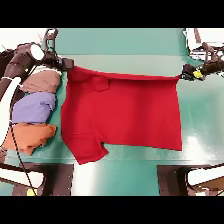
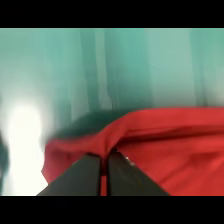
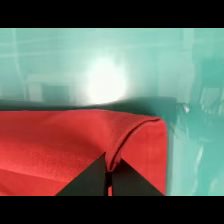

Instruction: Fold the shirts.

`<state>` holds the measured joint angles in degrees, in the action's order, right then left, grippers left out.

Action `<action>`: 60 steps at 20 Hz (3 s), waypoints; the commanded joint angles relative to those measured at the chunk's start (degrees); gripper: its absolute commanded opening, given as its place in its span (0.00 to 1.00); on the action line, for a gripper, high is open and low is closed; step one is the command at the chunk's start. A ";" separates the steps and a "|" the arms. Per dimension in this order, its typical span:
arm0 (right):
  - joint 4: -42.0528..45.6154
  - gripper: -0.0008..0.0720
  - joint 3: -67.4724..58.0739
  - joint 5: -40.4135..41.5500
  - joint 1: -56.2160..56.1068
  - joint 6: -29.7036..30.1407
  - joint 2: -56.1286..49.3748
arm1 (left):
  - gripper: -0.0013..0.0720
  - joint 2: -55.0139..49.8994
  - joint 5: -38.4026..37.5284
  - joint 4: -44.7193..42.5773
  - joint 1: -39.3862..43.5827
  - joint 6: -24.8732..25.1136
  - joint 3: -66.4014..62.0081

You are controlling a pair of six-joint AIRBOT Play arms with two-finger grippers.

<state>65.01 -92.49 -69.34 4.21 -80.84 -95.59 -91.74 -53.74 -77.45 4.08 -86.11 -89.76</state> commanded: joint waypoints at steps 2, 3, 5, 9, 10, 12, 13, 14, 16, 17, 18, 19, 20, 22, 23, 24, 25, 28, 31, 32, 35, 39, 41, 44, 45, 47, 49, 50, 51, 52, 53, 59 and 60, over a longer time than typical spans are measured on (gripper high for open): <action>4.04 0.03 7.63 -1.01 -1.44 0.96 6.51 | 0.05 1.16 -14.23 1.31 -1.55 5.77 2.67; 4.07 0.03 11.17 0.09 -2.14 0.96 8.26 | 0.05 1.22 -14.53 2.84 -1.55 6.21 4.39; 3.98 0.03 17.16 2.21 -2.86 0.96 10.34 | 0.05 1.22 -14.32 4.09 -1.57 5.09 8.59; 3.19 0.05 24.68 3.39 -3.76 0.90 11.37 | 0.39 1.20 -14.19 2.16 -1.57 -0.92 14.03; 1.92 0.32 25.46 3.37 -3.58 0.90 11.39 | 0.78 1.25 -14.23 2.16 -1.57 -1.09 14.21; -1.16 0.47 24.79 0.61 -2.03 0.79 11.78 | 0.70 2.73 -17.11 1.97 -1.62 -1.11 14.23; -2.32 0.47 24.39 -1.11 -1.07 0.83 13.00 | 0.70 4.61 -19.76 1.11 -1.62 -0.90 14.47; -2.34 0.47 24.41 -2.29 -0.26 0.85 14.93 | 0.70 7.37 -21.81 -0.68 -1.62 -0.92 15.65; -2.36 0.49 25.97 -4.02 1.77 0.98 20.35 | 0.70 15.93 -22.80 -2.34 -1.62 -1.60 22.47; -2.36 0.56 27.04 -4.63 2.75 0.98 22.93 | 0.70 20.63 -22.82 -2.29 -1.62 -3.02 27.19; -2.38 0.58 28.15 -4.96 3.74 0.98 25.42 | 0.70 25.75 -22.95 -1.90 -1.62 -4.79 32.85; -2.38 0.58 29.24 -4.90 4.39 0.98 27.52 | 0.70 30.34 -23.23 -1.07 -1.62 -6.25 38.23; -2.38 0.58 30.51 -4.48 5.01 0.98 29.53 | 0.70 35.04 -23.52 -0.11 -1.62 -7.45 43.91; -2.47 0.58 32.35 -4.22 5.70 0.98 31.98 | 0.70 42.60 -25.11 1.38 -1.62 -9.99 53.16; -2.49 0.58 32.68 -4.42 5.79 0.96 32.50 | 0.70 45.55 -26.49 2.64 -1.62 -11.23 56.70; -2.54 0.58 32.76 -4.42 5.77 0.98 32.79 | 0.70 47.76 -27.19 3.98 -1.62 -12.13 59.14; -2.67 0.58 32.70 -4.42 5.66 0.96 32.87 | 0.70 49.59 -26.95 5.64 -1.62 -12.55 61.09; -4.52 0.58 32.70 -4.33 5.66 0.98 32.87 | 0.70 51.82 -22.43 7.96 -1.62 -14.08 64.96; -5.49 0.58 32.70 -4.44 5.66 1.01 32.87 | 0.70 51.80 -16.70 11.45 -1.62 -14.36 67.95; -5.49 0.58 32.70 -4.39 5.66 1.01 32.87 | 0.70 51.80 -14.49 13.49 -1.62 -13.97 68.87; -5.49 0.58 32.70 -5.03 5.66 1.01 32.87 | 0.70 51.80 -11.08 18.18 -1.62 -11.85 71.84; -5.51 0.58 32.70 -5.73 5.66 1.01 32.87 | 0.70 51.80 -9.22 18.84 -1.62 -11.85 73.46; -5.38 0.58 32.70 -7.08 5.66 1.03 32.96 | 0.70 51.82 -8.26 19.71 -1.62 -11.96 73.44; -3.15 0.58 33.62 -9.55 6.86 2.36 34.71 | 0.05 52.00 -7.21 21.70 -1.62 -10.71 72.91; -1.51 0.58 35.43 -9.57 8.28 2.34 36.30 | 0.05 52.00 -7.41 21.66 -1.62 -10.58 71.93; 2.36 0.58 41.09 -11.54 12.48 2.27 39.67 | 0.05 52.00 -8.31 21.57 -1.62 -9.33 68.81; 7.56 0.61 48.28 -15.45 16.85 2.32 42.40 | 0.05 52.00 -8.90 21.09 -1.62 -8.17 64.87; 9.31 0.69 52.02 -16.31 18.75 2.32 43.04 | 0.05 52.00 -8.81 21.07 -1.62 -7.91 62.95; 9.55 0.69 55.21 -16.15 20.02 2.32 43.21 | 0.05 52.00 -8.70 20.96 -1.62 -7.89 61.40; 9.40 0.68 57.83 -15.67 20.57 2.29 42.88 | 0.05 52.00 -8.74 20.85 -1.62 -7.87 60.19; 8.92 0.68 60.08 -15.04 20.55 2.29 42.10 | 0.05 52.00 -8.72 20.87 -1.62 -7.50 59.36; 3.41 0.56 64.87 -11.78 20.52 2.32 35.01 | 0.05 52.00 -8.66 20.65 -1.62 -6.45 59.17; 3.43 0.53 64.87 -11.61 20.55 2.47 34.38 | 0.05 52.00 -8.61 20.46 -1.62 -6.45 59.17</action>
<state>69.58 -29.23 -81.89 24.49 -78.52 -58.87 -39.81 -62.54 -56.69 2.48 -93.08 -30.20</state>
